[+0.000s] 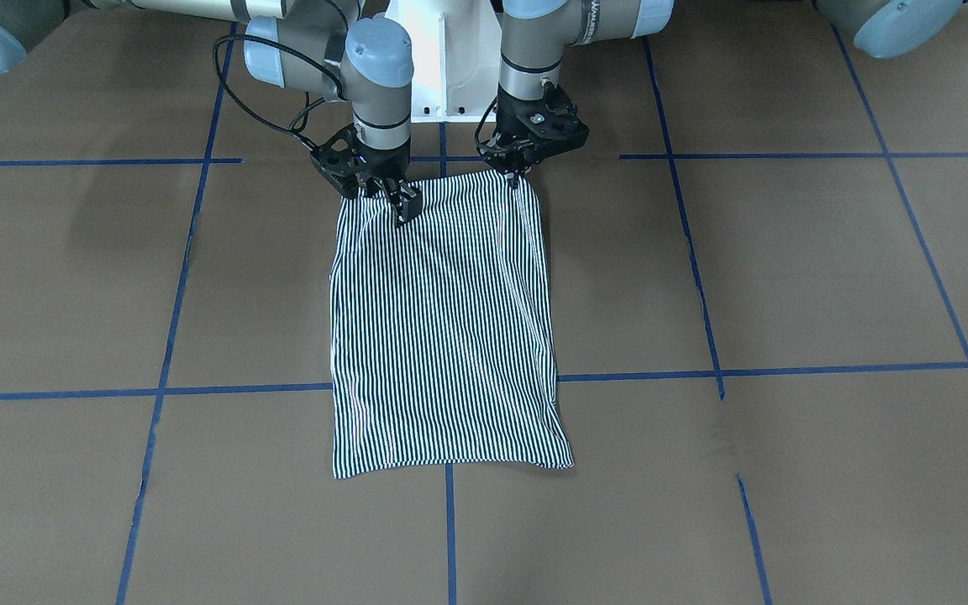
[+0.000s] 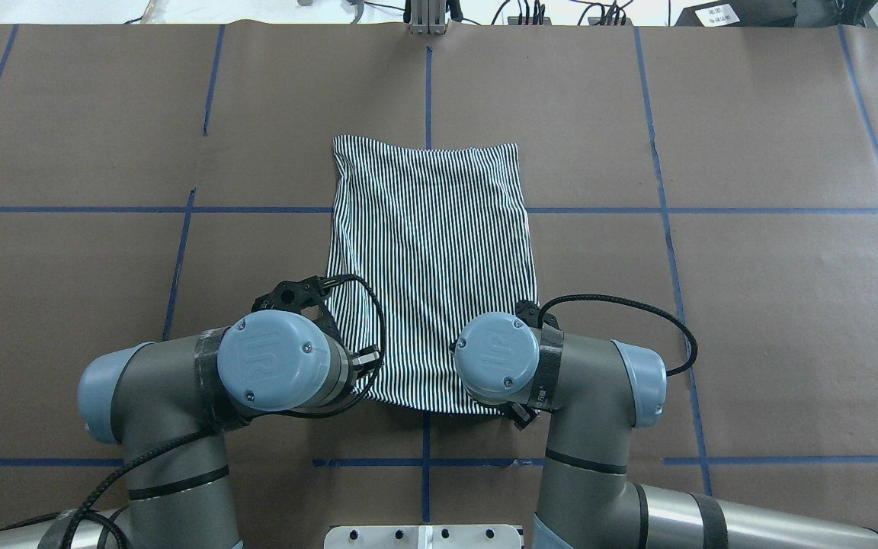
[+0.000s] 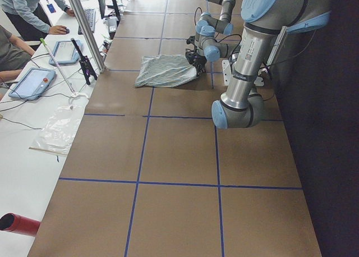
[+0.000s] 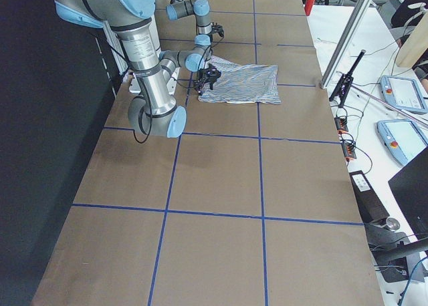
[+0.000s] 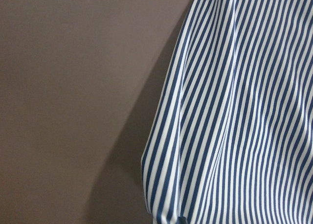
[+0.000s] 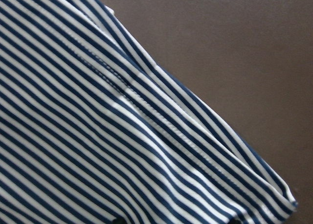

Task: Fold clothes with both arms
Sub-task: 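Grasp the near edge of the shirt with both grippers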

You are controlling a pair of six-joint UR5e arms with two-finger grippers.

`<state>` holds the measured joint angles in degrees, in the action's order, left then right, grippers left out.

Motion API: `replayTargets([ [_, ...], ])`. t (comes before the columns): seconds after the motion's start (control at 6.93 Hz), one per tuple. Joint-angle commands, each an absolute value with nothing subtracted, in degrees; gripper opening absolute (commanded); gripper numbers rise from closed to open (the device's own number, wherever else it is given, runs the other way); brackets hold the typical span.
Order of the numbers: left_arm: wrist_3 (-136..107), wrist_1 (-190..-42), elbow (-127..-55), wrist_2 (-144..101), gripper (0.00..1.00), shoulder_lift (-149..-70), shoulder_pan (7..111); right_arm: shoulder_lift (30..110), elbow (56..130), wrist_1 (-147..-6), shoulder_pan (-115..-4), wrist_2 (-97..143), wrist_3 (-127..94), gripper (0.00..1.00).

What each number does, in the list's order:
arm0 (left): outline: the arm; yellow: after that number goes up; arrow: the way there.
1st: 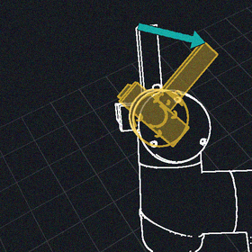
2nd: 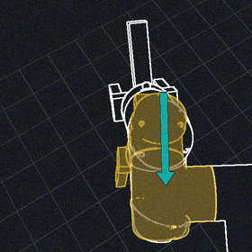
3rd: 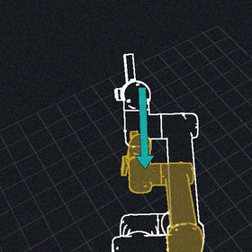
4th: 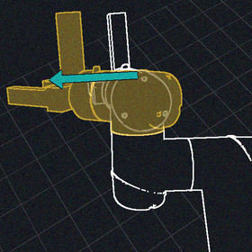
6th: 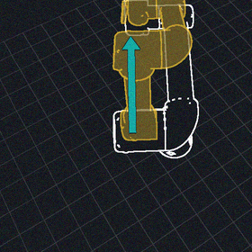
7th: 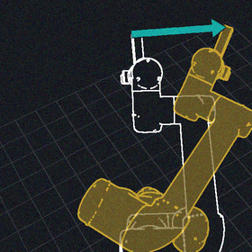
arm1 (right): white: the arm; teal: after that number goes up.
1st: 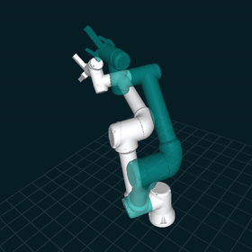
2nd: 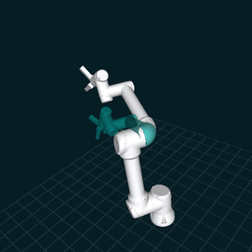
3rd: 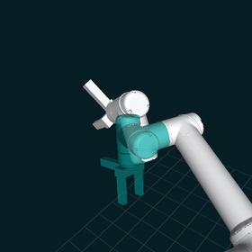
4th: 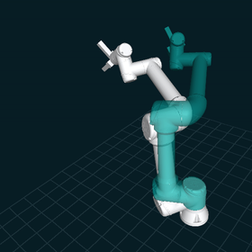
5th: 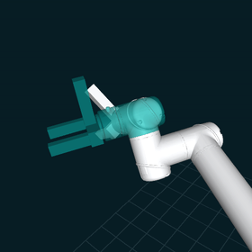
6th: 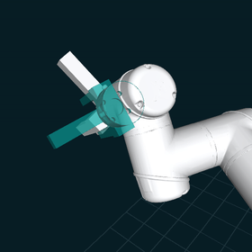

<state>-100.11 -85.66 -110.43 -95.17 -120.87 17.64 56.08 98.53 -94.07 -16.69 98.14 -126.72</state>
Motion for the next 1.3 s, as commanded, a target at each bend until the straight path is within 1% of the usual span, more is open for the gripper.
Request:
replayTargets([
  [0.0,-100.1,-85.7,-110.3,-95.1,0.0,-120.8,17.6,55.6,98.7,-94.2,-16.7,98.3,-126.7,0.02],
  [0.14,-100.1,-85.7,-110.3,-95.1,0.0,-120.8,17.6,55.1,98.7,-94.2,-16.7,98.3,-126.7,0.0],
  [0.72,-100.1,-85.7,-110.4,-94.9,0.0,-120.9,17.7,54.9,99.8,-95.0,-16.9,98.1,-126.0,0.0],
  [1.01,-100.7,-85.6,-111.2,-95.5,0.0,-121.0,17.2,55.5,101.6,-94.7,-16.9,98.0,-126.0,0.0],
  [1.16,-100.9,-85.3,-113.4,-95.5,0.0,-120.9,15.4,57.4,104.9,-94.7,-17.0,98.5,-125.5,0.0],
])
